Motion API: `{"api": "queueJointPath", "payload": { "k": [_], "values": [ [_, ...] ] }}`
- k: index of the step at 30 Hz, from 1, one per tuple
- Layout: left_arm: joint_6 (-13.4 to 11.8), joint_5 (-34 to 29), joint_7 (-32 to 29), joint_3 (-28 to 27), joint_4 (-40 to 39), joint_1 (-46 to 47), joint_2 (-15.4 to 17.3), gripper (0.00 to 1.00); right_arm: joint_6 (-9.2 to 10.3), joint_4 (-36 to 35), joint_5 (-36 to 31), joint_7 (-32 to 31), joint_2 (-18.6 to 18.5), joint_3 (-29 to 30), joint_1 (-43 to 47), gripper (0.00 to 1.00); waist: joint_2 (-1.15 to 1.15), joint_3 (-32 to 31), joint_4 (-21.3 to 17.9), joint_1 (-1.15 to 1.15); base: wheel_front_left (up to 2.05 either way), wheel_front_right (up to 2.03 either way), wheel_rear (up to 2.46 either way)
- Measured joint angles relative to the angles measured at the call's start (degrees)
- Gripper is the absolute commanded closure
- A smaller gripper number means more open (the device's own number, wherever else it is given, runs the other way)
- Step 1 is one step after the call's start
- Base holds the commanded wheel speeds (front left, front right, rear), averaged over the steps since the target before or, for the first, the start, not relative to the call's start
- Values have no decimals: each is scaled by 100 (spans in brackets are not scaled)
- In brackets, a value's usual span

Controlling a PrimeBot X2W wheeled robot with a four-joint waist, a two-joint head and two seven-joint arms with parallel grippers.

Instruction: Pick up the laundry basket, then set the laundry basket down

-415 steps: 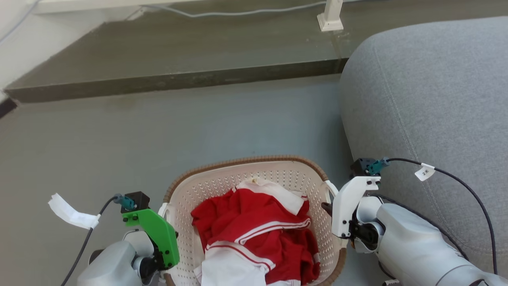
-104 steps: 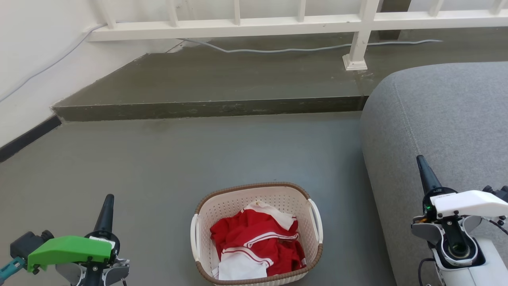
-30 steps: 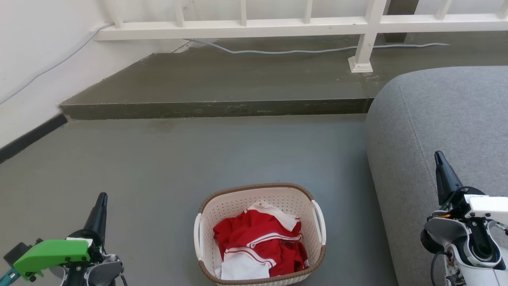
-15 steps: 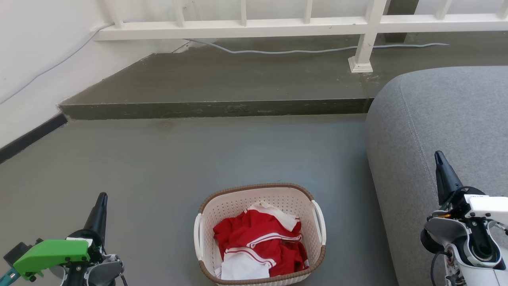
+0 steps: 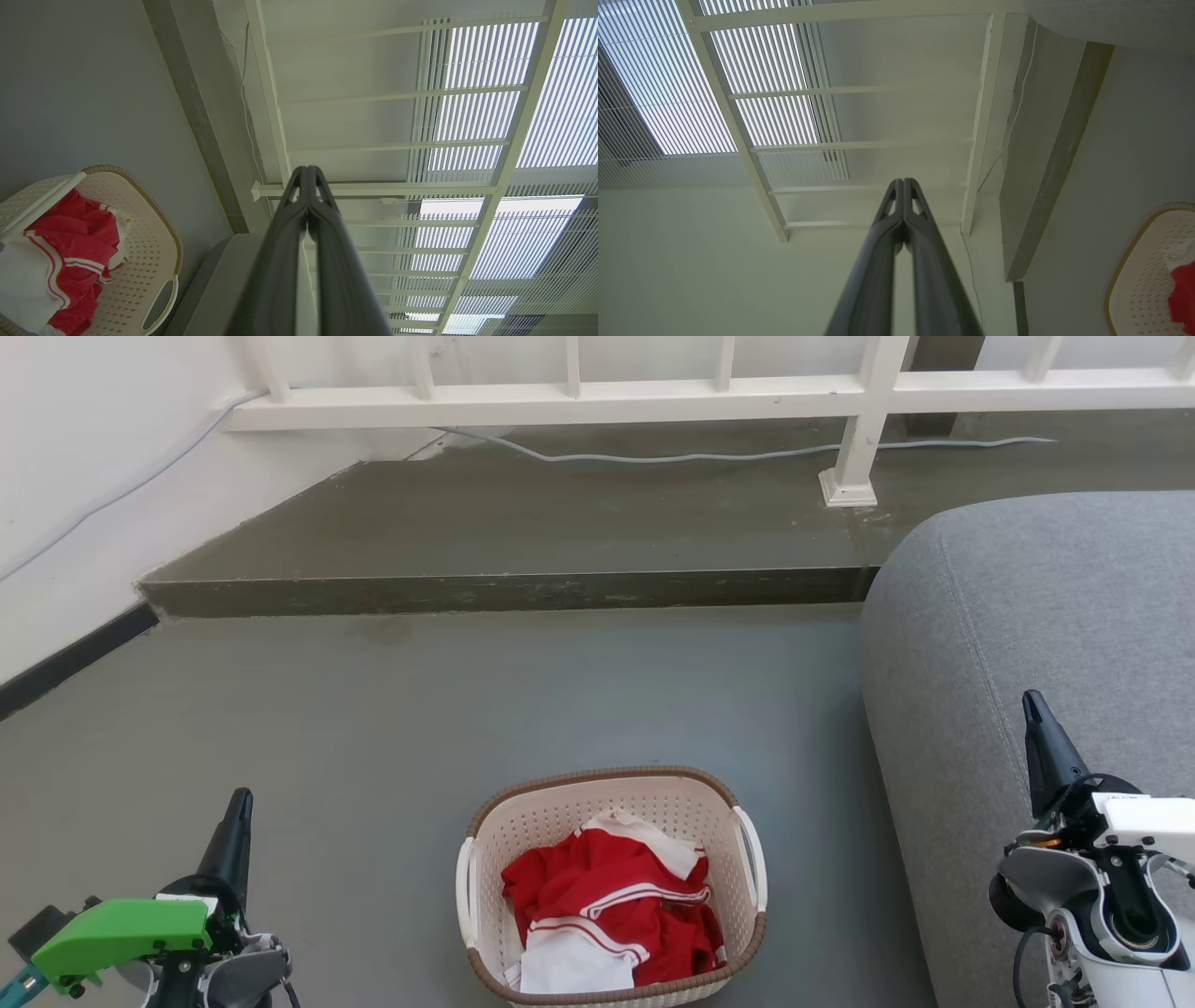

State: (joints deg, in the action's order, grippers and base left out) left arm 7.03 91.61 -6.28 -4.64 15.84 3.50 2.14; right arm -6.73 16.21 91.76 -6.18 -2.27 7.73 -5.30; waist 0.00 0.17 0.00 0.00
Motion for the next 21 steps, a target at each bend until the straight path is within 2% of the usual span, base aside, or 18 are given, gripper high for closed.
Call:
{"api": "queueJointPath", "payload": {
  "k": [21],
  "values": [
    [0, 0, 0, 0, -1, 0, 0, 100, 0, -4, 0, 0, 0, 0, 0, 100, 0, 0, 0, 0, 0, 0, 0]
  ]
}}
